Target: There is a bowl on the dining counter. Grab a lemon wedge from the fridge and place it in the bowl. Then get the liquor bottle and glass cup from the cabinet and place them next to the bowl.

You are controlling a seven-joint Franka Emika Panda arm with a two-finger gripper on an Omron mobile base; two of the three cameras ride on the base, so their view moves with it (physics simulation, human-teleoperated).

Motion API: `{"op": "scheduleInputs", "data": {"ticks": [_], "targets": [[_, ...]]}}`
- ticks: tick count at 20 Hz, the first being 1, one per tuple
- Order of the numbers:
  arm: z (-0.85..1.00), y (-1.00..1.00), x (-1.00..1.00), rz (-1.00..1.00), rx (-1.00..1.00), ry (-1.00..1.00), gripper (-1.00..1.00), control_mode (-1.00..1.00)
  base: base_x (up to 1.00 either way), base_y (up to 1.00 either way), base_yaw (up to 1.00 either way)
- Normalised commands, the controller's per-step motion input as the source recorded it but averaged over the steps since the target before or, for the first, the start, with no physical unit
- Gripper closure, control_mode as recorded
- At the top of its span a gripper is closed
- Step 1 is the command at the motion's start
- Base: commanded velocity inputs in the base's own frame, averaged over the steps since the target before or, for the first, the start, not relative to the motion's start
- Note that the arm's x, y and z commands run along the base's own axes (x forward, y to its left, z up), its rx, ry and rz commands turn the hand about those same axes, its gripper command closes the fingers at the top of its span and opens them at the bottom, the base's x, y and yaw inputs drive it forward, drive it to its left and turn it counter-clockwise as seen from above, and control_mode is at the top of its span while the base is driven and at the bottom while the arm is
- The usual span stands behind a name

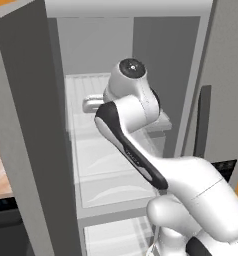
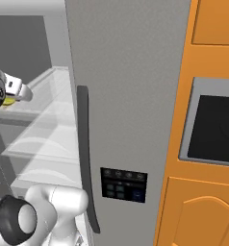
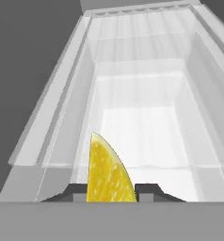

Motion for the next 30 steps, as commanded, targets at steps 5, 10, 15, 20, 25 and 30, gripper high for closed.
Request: {"op": "scheduleInputs", "data": {"ticks": [5,10,15,20,25,30], "targets": [[0.99,-0.54,-1.00,-0.01,0.05,-0.10,1.00,-1.00,0.00,0.00,0.00],[0.64,-0.99,-1.00,0.00,0.00,-0.02,1.00,-1.00,0.00,0.00,0.00],[0.21,-1.00,-1.00,0.00,0.00,0.00,1.00,-1.00,0.00,0.00,0.00],[-0.08,-0.67,-0.93,0.00,-0.01,0.00,1.00,-1.00,0.00,0.00,0.00],[-0.27,-0.19,-0.27,-0.01,-0.01,0.00,1.00,-1.00,0.00,0.00,0.00],[-0.07,0.00,0.00,-0.06,-0.01,0.00,1.00,-1.00,0.00,0.00,0.00]]}}
